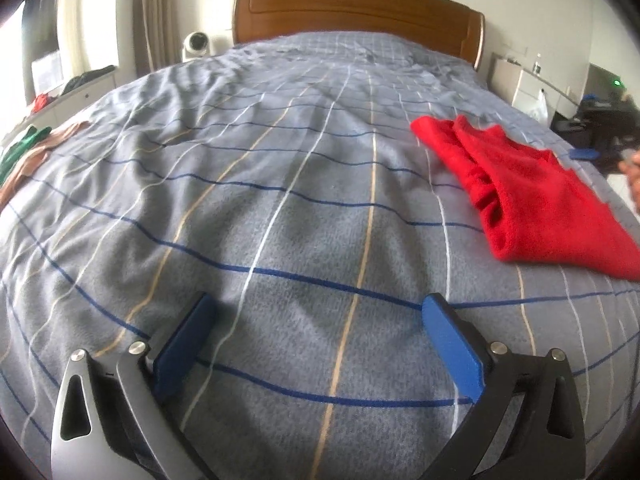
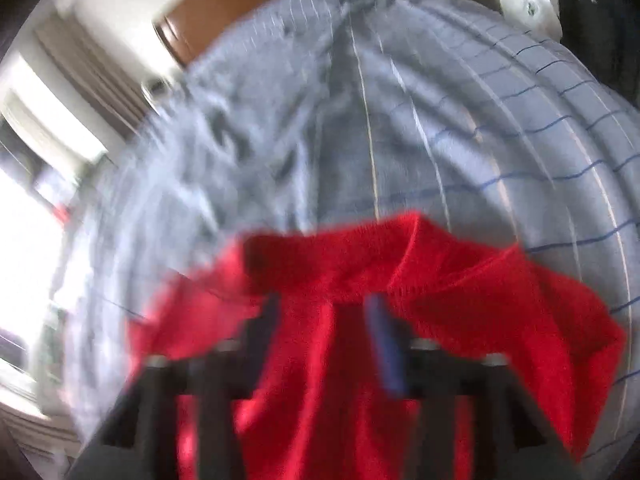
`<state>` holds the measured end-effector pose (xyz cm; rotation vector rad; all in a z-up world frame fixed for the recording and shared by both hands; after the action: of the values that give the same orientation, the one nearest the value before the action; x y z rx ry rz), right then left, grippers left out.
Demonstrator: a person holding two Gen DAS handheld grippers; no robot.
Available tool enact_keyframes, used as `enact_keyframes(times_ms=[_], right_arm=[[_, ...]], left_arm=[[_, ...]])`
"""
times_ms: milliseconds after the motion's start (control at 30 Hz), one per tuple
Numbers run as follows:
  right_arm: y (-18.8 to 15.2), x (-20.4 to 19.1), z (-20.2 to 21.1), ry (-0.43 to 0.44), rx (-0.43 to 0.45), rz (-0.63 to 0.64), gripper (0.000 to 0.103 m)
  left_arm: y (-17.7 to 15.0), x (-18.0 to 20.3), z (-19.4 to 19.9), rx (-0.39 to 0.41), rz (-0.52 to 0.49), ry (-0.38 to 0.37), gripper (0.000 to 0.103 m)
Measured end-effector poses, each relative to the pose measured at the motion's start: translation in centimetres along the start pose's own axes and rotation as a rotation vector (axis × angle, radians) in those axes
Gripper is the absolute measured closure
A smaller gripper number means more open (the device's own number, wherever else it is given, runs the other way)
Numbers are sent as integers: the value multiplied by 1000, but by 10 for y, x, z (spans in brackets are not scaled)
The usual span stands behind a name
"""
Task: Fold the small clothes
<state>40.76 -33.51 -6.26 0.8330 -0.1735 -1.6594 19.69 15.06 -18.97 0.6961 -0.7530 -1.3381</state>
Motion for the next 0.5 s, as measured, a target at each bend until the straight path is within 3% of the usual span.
enact_keyframes(times_ms=[33,100,133,167,200,233,267,367,400,500], right_arm=[[0,6,5,3,-19,-20,46],[-15,30,1,12,-172,-78,47],[-23,43,-3,-29,-227,-73,48],[-30,64,-2,-149,-240,-23,51],[-31,80,2,-253,-214,31,65],[-27,95,9,-333,-165,65,72],[-23,106,22,-349,-107,45,75],[-22,102,53,-246,-4,-26,59],[-27,88,60,-156,-9,-11,59],[-54,59,62,7,-76,26,54]], left_arm=[[0,1,0,1,-2,3,1],[-1,1,-1,4,-7,9,0],[-1,2,-1,6,-10,11,0],[-2,2,-1,8,-11,12,0],[-2,2,-1,11,-12,13,0],[-2,1,-1,12,-12,13,0],[-2,1,-1,15,-13,15,0],[-3,2,-2,17,-18,19,0],[-3,2,-2,16,-16,17,0],[-3,2,-1,16,-14,15,0]])
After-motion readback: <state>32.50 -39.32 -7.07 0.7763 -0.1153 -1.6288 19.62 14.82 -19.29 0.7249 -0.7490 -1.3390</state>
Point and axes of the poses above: each gripper's, at about its wrist camera, not at the fingertips, and z roughly against the way its jaws point, x to its right, y to its top, the point moved 6 cm from there along -z, roughly the way its jaws point, and after that the axes turned 8 degrees about x, right-handed, at the moved point
